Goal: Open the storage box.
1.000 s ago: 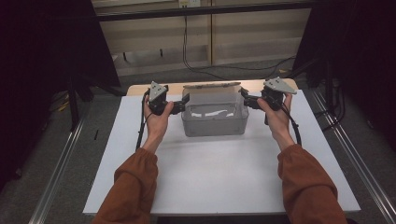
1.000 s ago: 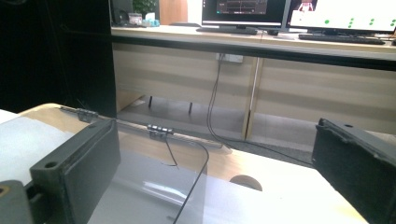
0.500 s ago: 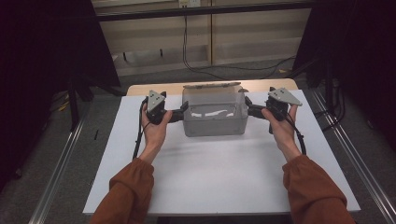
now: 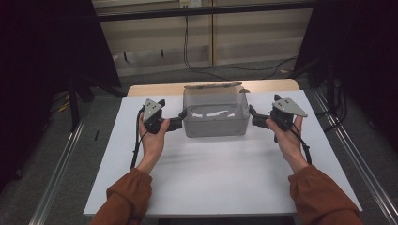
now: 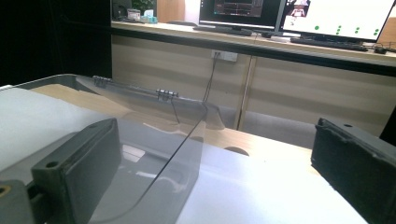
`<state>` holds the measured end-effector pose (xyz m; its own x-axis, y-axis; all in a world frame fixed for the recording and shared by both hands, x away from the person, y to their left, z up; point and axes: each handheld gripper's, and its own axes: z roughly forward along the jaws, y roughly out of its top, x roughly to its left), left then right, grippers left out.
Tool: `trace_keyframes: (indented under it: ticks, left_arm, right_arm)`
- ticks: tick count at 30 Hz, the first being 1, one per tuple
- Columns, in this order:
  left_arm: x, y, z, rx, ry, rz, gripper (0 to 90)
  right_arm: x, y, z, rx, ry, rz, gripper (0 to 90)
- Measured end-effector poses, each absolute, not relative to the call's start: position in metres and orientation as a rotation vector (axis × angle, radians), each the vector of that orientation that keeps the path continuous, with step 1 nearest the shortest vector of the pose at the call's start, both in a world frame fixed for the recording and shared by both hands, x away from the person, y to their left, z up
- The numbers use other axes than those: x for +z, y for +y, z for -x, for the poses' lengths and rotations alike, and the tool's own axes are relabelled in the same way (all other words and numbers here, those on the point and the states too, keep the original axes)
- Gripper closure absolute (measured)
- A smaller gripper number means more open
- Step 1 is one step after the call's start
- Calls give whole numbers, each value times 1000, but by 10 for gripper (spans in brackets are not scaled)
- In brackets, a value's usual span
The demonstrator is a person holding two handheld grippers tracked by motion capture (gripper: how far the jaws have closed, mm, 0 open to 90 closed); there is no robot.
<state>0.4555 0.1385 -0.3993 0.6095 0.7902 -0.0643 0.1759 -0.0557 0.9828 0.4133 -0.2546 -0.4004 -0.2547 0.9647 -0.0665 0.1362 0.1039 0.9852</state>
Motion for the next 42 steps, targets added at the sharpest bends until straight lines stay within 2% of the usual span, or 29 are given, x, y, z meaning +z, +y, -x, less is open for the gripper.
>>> trace_keyframes:
  ticks: [10,13,15,19,26,42]
  left_arm:
    - [-396,151,-438,643,830,-1554,36]
    - [-397,153,-429,634,848,-1560,37]
    - [-396,153,-419,581,839,-1568,36]
    - [-399,155,-407,613,810,-1577,36]
    - [-408,169,-399,643,872,-1552,35]
    - [-413,187,-366,655,885,-1539,33]
  right_arm:
    - [-400,-260,-393,1286,1523,-1118,12]
    - [-401,-263,-388,1278,1521,-1125,12]
    - [-402,-264,-385,1274,1515,-1121,12]
    - [-403,-267,-377,1280,1503,-1114,12]
    - [-404,-269,-362,1286,1489,-1103,11]
    - [-408,-282,-329,1300,1453,-1118,10]
